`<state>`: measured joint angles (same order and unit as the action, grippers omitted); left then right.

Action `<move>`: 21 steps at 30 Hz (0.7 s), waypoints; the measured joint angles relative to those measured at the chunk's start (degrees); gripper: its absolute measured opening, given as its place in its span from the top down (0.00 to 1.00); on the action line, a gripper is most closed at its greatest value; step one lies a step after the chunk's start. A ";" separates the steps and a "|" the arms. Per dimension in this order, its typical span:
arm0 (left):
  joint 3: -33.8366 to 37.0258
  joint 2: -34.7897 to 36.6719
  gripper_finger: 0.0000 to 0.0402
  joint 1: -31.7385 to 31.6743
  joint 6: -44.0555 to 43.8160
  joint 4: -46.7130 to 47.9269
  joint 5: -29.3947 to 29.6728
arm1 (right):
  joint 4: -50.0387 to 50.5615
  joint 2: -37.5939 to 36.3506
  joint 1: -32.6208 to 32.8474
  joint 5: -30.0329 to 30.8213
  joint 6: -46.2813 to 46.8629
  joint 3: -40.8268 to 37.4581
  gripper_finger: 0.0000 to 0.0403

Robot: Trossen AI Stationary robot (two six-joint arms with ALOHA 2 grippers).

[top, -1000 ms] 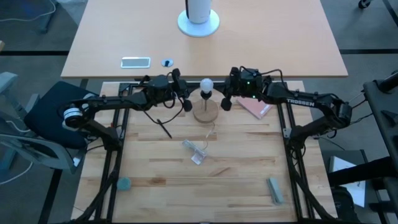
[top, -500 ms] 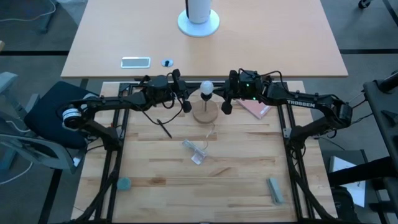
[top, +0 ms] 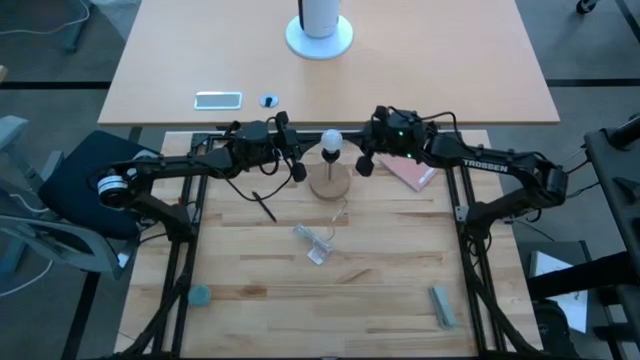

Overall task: Screw lightbulb
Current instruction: Insert the lightbulb into the la

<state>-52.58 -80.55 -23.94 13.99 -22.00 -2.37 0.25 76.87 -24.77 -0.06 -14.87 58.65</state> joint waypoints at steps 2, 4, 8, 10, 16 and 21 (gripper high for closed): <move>0.00 0.02 1.00 0.00 -0.17 0.00 0.06 | -0.11 0.12 0.02 -0.14 -0.13 0.00 0.98; 0.00 0.02 1.00 0.00 -0.17 0.00 0.26 | -0.55 0.12 0.02 -0.24 -0.27 0.00 0.98; 0.00 0.04 1.00 0.00 -0.11 0.00 2.13 | -0.85 0.12 0.02 -0.30 -0.57 0.00 0.98; 0.00 0.04 1.00 0.00 0.94 0.00 6.47 | -0.84 0.12 0.02 -0.30 -0.67 0.00 0.98; 0.00 0.07 1.00 -0.08 2.00 -0.02 11.95 | -0.57 0.12 0.00 -0.34 -0.70 0.00 0.98; 0.00 0.30 1.00 -0.07 1.96 0.00 -1.35 | -0.58 0.12 0.00 -1.55 -0.75 0.00 0.98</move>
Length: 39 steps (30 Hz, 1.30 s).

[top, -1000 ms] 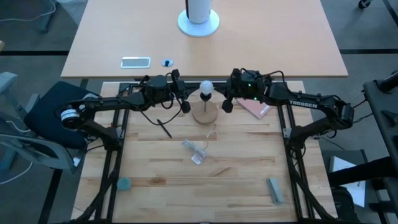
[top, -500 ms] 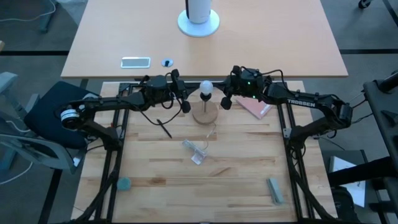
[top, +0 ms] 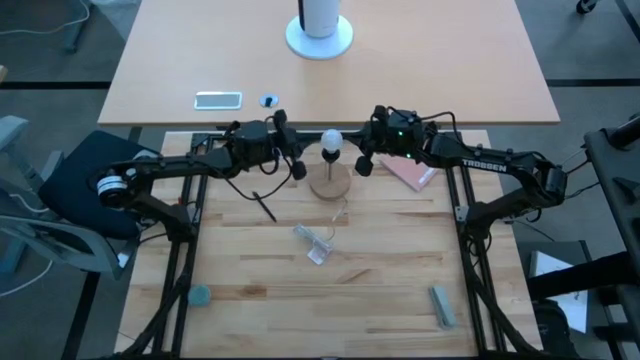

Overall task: Screw lightbulb
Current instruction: Insert the lightbulb into the la

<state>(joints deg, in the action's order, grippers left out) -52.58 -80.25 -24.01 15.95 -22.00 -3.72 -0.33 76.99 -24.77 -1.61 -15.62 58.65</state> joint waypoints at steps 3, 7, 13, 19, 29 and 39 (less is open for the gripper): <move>0.00 0.00 1.00 0.08 -0.31 0.00 -1.45 | -0.71 0.00 0.02 -2.21 0.02 0.00 0.98; 0.00 0.00 1.00 0.00 -0.60 0.00 -1.39 | -0.80 0.00 0.15 -3.22 0.07 0.00 0.98; 0.00 0.00 1.00 0.00 -0.60 0.00 -0.55 | -0.73 0.00 0.74 -3.23 0.54 -0.02 0.98; 0.00 0.00 1.00 -0.07 -0.33 -0.04 2.49 | -0.38 0.00 2.59 -3.53 0.61 -0.02 0.98; 0.00 0.93 1.00 -0.04 -1.42 -0.09 2.70 | 1.85 -0.47 3.19 -0.35 2.73 -0.08 0.98; -0.01 5.51 1.00 0.22 -2.27 9.05 -0.24 | 0.04 -0.22 1.62 3.24 1.58 -0.09 0.98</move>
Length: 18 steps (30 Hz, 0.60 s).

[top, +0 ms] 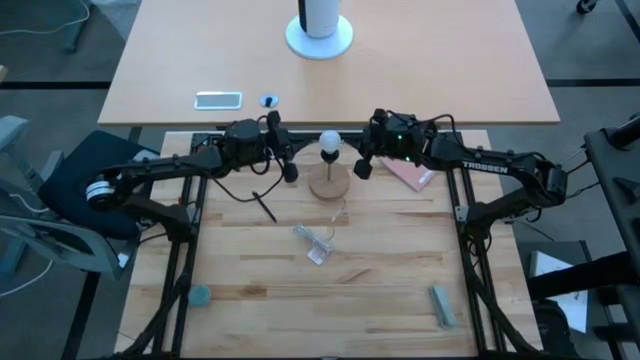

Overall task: Screw lightbulb
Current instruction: Insert the lightbulb into the la

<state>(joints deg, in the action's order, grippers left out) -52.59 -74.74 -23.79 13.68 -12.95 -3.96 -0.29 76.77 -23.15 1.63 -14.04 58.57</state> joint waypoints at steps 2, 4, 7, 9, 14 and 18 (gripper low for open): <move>0.01 -0.45 1.00 0.04 -0.66 -0.03 -1.10 | -0.97 0.18 -0.27 -0.10 -0.42 0.00 0.98; -0.01 -1.38 1.00 0.11 -1.01 -2.14 -1.32 | -1.53 0.26 -0.29 -0.11 -0.45 0.00 0.98; -0.01 -2.76 1.00 0.11 -1.17 -4.21 -1.32 | -1.70 0.31 -0.25 -0.49 -0.87 0.00 0.98; -0.01 -3.62 1.00 0.09 -1.18 -5.22 -1.29 | -1.77 0.31 -0.22 -1.32 -1.07 0.00 0.98; -0.01 -5.31 1.00 0.09 -1.32 -7.33 -1.27 | -1.71 0.31 -0.20 -4.25 -1.03 0.00 0.98; -0.01 -5.88 1.00 0.05 -1.34 -8.68 -1.06 | -1.26 0.31 0.04 -4.33 -1.02 0.00 0.98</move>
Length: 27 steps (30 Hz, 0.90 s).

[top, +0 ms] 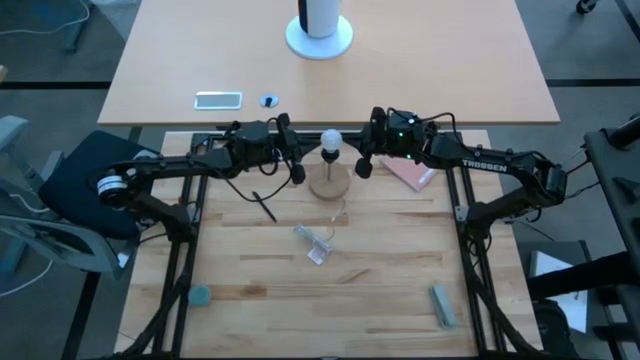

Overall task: Screw lightbulb
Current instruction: Insert the lightbulb into the la

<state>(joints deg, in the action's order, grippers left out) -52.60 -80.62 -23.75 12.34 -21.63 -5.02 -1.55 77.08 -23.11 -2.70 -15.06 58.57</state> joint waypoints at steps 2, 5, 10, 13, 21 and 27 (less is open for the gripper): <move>0.02 -0.02 1.00 0.00 0.00 0.00 0.48 | 0.09 0.00 0.33 -0.02 0.02 0.00 0.98; 0.02 -0.02 1.00 -0.02 0.00 0.00 2.32 | 0.21 0.00 1.02 -0.27 0.00 0.00 0.98; 0.02 -0.04 1.00 -0.15 -0.02 0.00 3.00 | 0.59 -0.08 1.75 -0.84 0.02 0.00 0.98; 0.02 -0.04 1.00 -0.15 -0.02 -0.04 3.63 | 0.84 -0.09 1.86 -0.98 0.66 0.00 0.98; 0.02 2.55 1.00 -0.02 -0.04 4.45 3.20 | 2.58 -0.49 1.89 1.98 1.35 0.00 0.98; 0.00 4.35 1.00 0.07 0.24 7.91 -1.07 | 0.88 -0.18 0.32 4.02 0.61 0.00 0.98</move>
<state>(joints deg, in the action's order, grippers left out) -52.60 -76.27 -23.67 12.58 -13.72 -6.09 -0.67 76.90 -22.79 1.32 -14.46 58.57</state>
